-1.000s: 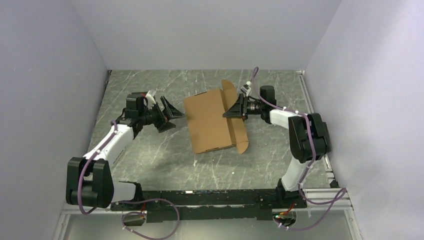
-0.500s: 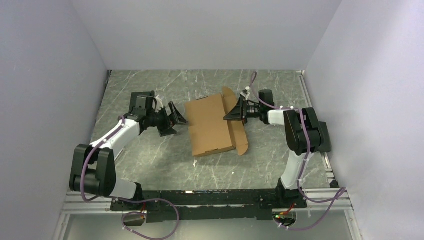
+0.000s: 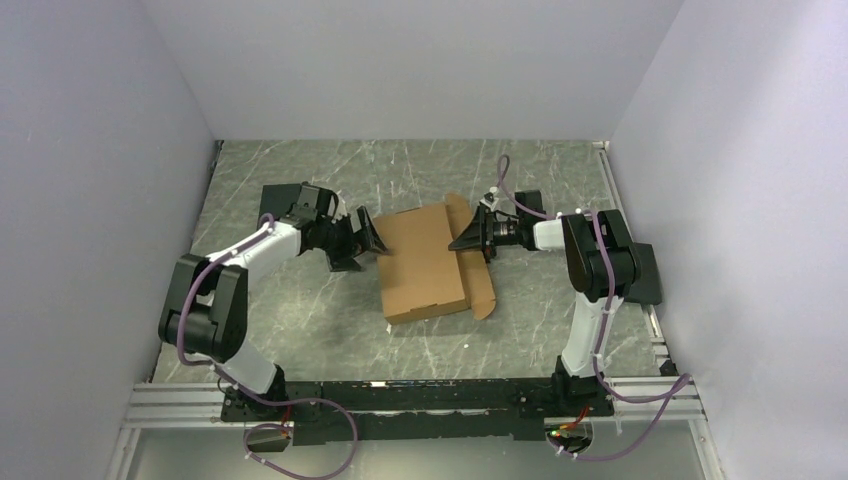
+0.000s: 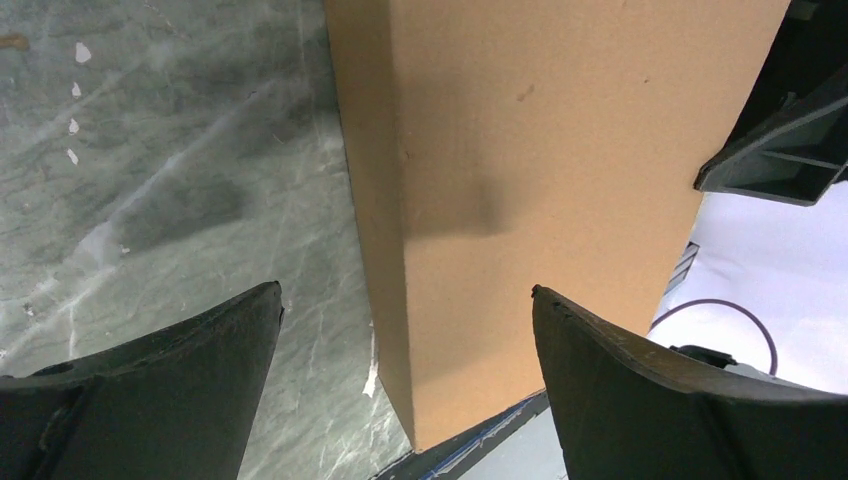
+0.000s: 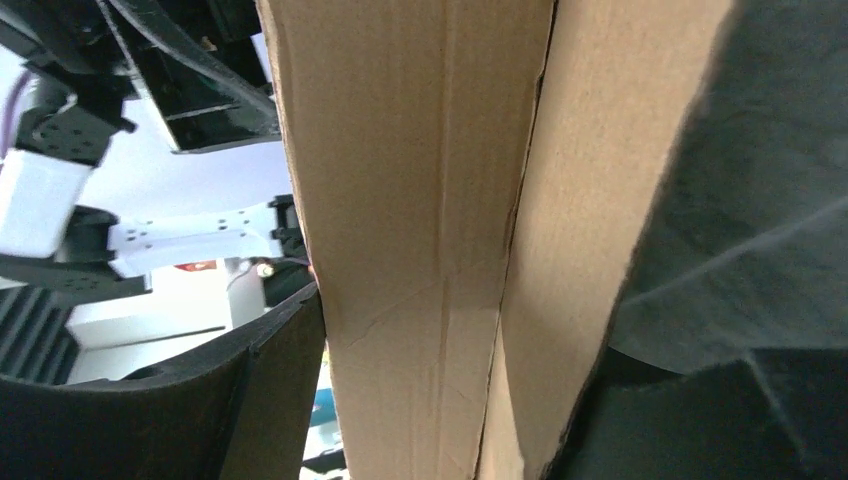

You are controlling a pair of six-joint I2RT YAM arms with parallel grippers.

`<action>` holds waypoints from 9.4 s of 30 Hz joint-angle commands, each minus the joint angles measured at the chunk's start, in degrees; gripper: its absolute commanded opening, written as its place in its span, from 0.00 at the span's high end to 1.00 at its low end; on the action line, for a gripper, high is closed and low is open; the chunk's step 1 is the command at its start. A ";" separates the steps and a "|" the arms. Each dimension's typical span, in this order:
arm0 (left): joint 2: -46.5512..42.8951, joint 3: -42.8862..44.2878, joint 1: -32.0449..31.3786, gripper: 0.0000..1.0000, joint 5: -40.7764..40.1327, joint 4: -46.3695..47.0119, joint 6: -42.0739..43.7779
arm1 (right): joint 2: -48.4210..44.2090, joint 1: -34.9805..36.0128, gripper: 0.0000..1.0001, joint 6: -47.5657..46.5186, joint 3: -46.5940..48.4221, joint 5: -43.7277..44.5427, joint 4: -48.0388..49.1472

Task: Fold the paper box

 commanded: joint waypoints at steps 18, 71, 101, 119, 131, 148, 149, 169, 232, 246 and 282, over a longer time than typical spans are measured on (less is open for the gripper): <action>9.36 9.66 -3.12 0.02 -7.82 -11.02 4.01 | -1.76 0.17 0.16 -27.08 8.47 20.39 -21.91; 16.49 15.83 -3.04 0.75 -7.58 -6.56 8.16 | -8.45 10.67 0.91 -58.08 15.51 31.60 -43.01; 0.55 16.33 6.10 0.66 -16.94 2.41 13.76 | -23.49 5.09 0.63 -73.56 10.96 30.37 -45.80; -19.75 -2.85 6.54 0.01 0.59 8.53 8.19 | -42.30 9.17 0.18 -120.16 -15.23 14.39 -47.04; -16.01 -8.13 6.54 0.01 2.18 12.63 4.34 | -38.26 22.05 0.31 -118.20 -18.05 28.09 -38.90; -10.94 -7.92 1.81 0.01 0.52 11.74 5.84 | -34.32 28.05 0.52 -114.86 -16.95 35.20 -37.05; -10.80 -7.92 1.53 0.00 0.35 11.75 5.87 | -34.18 28.17 0.52 -114.62 -16.88 35.31 -36.97; -6.27 -7.14 -1.37 0.00 -0.91 11.25 7.80 | -33.31 28.40 0.71 -107.49 -14.28 37.36 -35.99; -0.07 -3.70 -3.82 0.09 3.53 8.50 8.95 | -23.30 27.81 1.00 -82.03 2.55 41.85 -43.89; 1.55 -3.13 -5.30 0.10 4.14 9.10 8.61 | -21.27 30.22 1.00 -75.14 5.75 43.88 -41.71; 1.68 -1.86 -5.73 0.08 2.13 6.59 9.34 | -25.60 28.08 0.68 -80.62 7.23 37.56 -47.56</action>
